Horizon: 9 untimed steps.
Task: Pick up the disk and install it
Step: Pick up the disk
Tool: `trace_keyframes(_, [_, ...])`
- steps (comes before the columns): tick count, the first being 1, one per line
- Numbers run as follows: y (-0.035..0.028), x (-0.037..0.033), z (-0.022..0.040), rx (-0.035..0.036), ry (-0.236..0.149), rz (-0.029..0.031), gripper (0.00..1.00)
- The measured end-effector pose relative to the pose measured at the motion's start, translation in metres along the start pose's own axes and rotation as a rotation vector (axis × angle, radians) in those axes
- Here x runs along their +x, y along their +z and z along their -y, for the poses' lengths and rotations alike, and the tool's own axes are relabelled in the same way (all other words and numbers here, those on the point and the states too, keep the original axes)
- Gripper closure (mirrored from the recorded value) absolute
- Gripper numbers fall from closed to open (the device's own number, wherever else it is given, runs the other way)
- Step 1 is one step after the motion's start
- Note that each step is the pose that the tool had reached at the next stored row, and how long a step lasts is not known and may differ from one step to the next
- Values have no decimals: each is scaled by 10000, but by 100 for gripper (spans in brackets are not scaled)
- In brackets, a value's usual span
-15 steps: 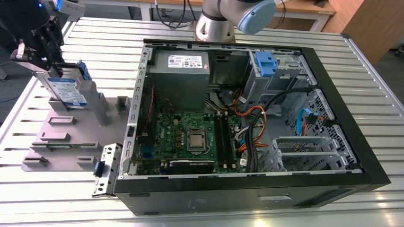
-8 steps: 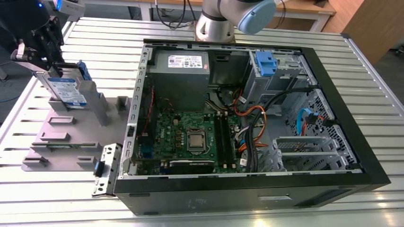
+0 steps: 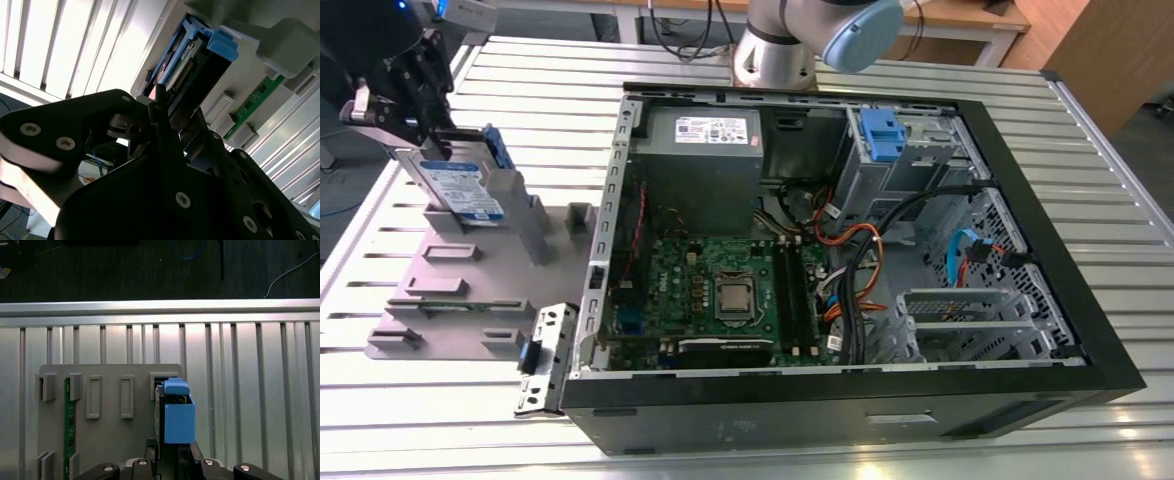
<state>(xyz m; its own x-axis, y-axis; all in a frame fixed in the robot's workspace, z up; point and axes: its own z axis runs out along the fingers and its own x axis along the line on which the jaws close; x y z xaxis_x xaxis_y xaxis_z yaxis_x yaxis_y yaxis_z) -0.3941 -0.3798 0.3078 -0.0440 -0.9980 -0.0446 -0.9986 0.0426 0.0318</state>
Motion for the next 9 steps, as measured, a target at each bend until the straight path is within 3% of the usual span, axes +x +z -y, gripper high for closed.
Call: trace_keyframes(9, [-4,0,0,-2,-1,-1,65])
